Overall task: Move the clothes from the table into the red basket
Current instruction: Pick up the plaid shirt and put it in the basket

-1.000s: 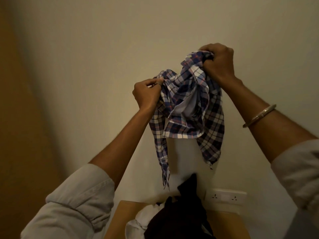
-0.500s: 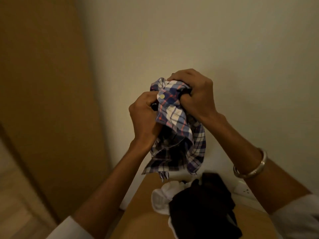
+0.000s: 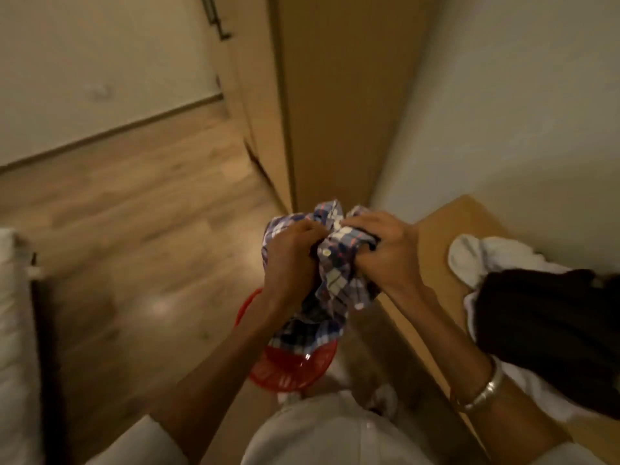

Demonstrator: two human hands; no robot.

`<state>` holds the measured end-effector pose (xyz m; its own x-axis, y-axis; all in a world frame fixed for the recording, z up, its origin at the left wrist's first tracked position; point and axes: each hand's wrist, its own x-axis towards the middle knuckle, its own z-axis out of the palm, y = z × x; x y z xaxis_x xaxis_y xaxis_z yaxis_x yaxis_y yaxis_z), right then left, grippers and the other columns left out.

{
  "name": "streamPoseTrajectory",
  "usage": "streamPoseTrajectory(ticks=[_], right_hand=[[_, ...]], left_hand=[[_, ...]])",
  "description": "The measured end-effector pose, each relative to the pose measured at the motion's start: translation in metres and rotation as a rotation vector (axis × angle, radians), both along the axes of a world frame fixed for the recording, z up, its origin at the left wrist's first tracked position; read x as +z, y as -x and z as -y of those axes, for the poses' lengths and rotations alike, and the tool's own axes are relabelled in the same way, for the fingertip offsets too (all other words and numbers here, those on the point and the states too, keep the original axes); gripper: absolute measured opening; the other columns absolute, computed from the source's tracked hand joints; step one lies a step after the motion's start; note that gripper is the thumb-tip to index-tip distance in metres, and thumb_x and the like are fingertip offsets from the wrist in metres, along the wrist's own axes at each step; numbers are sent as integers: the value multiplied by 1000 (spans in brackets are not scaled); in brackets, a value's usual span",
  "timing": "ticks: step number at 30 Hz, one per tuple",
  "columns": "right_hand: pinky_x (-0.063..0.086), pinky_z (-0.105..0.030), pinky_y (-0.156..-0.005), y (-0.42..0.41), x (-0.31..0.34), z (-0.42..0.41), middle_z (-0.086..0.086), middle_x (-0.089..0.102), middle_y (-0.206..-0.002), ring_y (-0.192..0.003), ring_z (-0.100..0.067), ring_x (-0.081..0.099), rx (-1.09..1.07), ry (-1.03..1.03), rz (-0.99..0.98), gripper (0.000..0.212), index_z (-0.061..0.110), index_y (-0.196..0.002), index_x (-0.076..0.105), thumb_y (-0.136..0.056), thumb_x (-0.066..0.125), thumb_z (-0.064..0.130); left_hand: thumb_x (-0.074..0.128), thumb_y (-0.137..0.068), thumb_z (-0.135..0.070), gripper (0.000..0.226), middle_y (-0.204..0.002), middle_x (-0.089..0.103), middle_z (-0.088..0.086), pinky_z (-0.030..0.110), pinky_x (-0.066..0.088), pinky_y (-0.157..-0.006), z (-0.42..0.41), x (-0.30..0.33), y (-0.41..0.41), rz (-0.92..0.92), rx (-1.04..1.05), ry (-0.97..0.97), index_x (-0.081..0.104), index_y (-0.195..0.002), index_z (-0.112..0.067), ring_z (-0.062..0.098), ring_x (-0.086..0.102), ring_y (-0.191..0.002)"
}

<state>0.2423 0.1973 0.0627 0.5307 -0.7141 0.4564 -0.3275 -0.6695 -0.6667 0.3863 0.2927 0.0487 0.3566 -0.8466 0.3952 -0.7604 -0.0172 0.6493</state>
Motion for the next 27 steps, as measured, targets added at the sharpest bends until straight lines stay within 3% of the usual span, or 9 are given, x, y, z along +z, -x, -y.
streamPoseTrajectory(ticks=[3, 5, 10, 14, 18, 20, 22, 24, 27], right_hand=[[59, -32, -81, -23, -79, -22, -6, 78, -98, -89, -23, 72, 104, -213, -294, 38, 16, -99, 81, -65, 64, 15], [55, -25, -80, -37, -123, -37, -7, 77, -100, -90, -24, 71, 118, -321, -436, 30, 18, -102, 81, -73, 69, 20], [46, -18, -78, -68, -217, -62, -9, 77, -99, -90, -23, 71, 51, -522, -500, 30, 14, -102, 81, -73, 78, 6], [53, -27, -90, -80, -291, -83, -11, 75, -109, -102, -24, 69, 28, -653, -545, 34, 9, -108, 78, -76, 71, -2], [52, -37, -101, -84, -356, -91, -13, 69, -121, -115, -27, 63, 74, -757, -642, 37, 9, -118, 72, -84, 66, -3], [46, -42, -109, -81, -384, -90, -15, 60, -135, -128, -31, 54, 146, -781, -705, 53, 9, -132, 62, -81, 67, -3], [39, -48, -115, -74, -401, -89, -15, 47, -149, -140, -33, 41, 182, -748, -790, 73, 12, -145, 49, -77, 72, 2], [31, -50, -120, -66, -404, -89, -12, 35, -159, -149, -31, 28, 194, -673, -860, 78, 16, -151, 40, -81, 74, 14], [24, -49, -123, -51, -377, -80, -11, 29, -163, -152, -31, 21, 204, -643, -853, 78, 20, -155, 33, -86, 70, 25]], left_hand=[[76, -71, 13, 28, -93, 76, 9, 18, 45, -74, -31, -80, -27, -69, 89, -260, 79, -89, -8, 25, 71, -86], [73, -74, 13, 24, -92, 76, 12, 19, 44, -75, -44, -122, -37, -122, 126, -357, 79, -87, -6, 28, 71, -85], [65, -85, 8, 17, -93, 73, 12, 30, 50, -71, -60, -224, -56, -170, 157, -508, 78, -87, -4, 25, 66, -85], [64, -83, 10, 16, -93, 71, 13, 38, 56, -70, -70, -299, -63, -226, 148, -647, 76, -84, -1, 25, 65, -81], [62, -79, 8, 20, -105, 67, 16, 33, 50, -76, -80, -351, -68, -279, 56, -810, 72, -91, -3, 35, 64, -98], [68, -83, 0, 42, -137, 54, 21, 41, 50, -94, -78, -366, -67, -241, -28, -907, 65, -124, -7, 41, 51, -126], [70, -90, -14, 71, -162, 23, 17, 53, 31, -116, -76, -372, -60, -127, -75, -1041, 37, -152, -20, 41, 20, -148], [68, -92, -21, 78, -166, 7, 13, 60, 14, -121, -73, -367, -51, -87, -103, -1073, 23, -156, -24, 41, -2, -152], [66, -93, -24, 81, -167, -1, 13, 62, 7, -121, -65, -340, -36, -57, -144, -1076, 17, -158, -23, 41, -9, -151]])
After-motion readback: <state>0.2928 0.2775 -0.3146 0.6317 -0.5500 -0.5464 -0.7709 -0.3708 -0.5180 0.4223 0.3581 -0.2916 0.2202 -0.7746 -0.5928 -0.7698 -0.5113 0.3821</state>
